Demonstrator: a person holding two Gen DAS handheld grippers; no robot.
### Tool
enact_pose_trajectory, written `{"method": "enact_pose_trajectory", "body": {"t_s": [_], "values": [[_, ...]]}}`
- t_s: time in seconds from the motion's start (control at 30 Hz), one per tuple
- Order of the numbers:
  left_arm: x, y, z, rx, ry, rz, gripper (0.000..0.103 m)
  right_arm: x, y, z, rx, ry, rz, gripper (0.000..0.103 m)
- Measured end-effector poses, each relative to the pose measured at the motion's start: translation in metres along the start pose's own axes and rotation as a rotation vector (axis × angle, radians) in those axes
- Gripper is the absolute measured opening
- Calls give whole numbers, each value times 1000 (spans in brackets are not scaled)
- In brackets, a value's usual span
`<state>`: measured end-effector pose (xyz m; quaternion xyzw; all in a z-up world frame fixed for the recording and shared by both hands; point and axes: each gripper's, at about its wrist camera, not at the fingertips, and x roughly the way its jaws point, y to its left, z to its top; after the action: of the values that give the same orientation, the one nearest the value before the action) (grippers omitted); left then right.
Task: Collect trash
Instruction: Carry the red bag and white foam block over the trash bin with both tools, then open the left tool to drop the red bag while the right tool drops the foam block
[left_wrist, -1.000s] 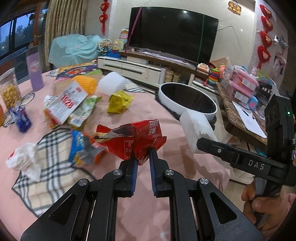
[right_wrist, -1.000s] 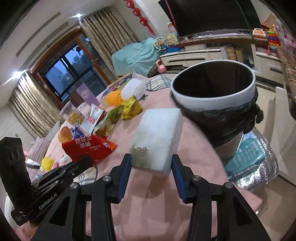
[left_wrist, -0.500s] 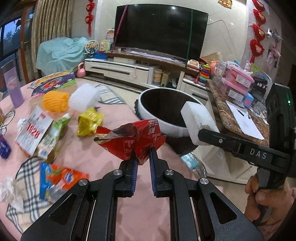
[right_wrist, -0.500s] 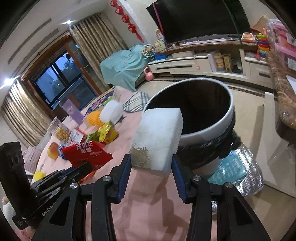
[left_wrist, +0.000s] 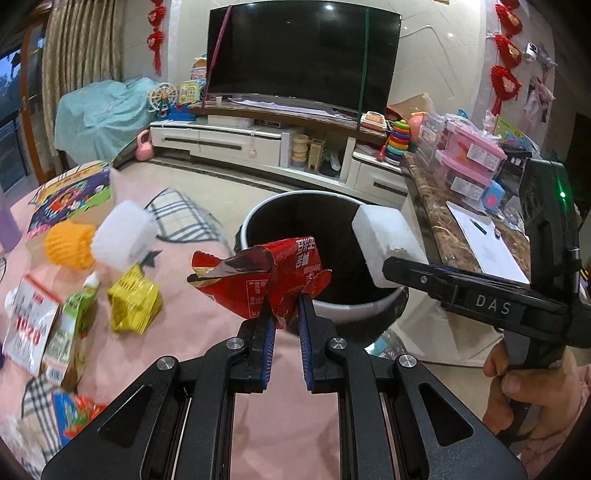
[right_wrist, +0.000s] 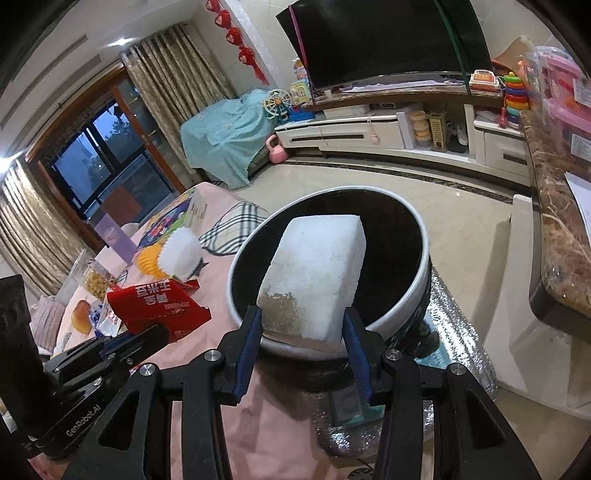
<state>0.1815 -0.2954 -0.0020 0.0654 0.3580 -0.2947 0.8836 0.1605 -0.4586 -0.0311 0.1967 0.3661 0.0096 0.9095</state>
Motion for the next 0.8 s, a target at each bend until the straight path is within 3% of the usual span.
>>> {"method": "enact_pose_trajectory", "body": {"t_s": [0.6, 0.73, 0.8], "values": [[41, -12, 26, 32, 41, -12, 15, 22, -22, 29, 5, 30, -23, 50], [43, -13, 29, 29, 40, 8, 47, 24, -26, 31, 18, 37, -22, 55], [41, -12, 28, 28, 30, 19, 53, 23, -27, 32, 23, 31, -29, 64]]}}
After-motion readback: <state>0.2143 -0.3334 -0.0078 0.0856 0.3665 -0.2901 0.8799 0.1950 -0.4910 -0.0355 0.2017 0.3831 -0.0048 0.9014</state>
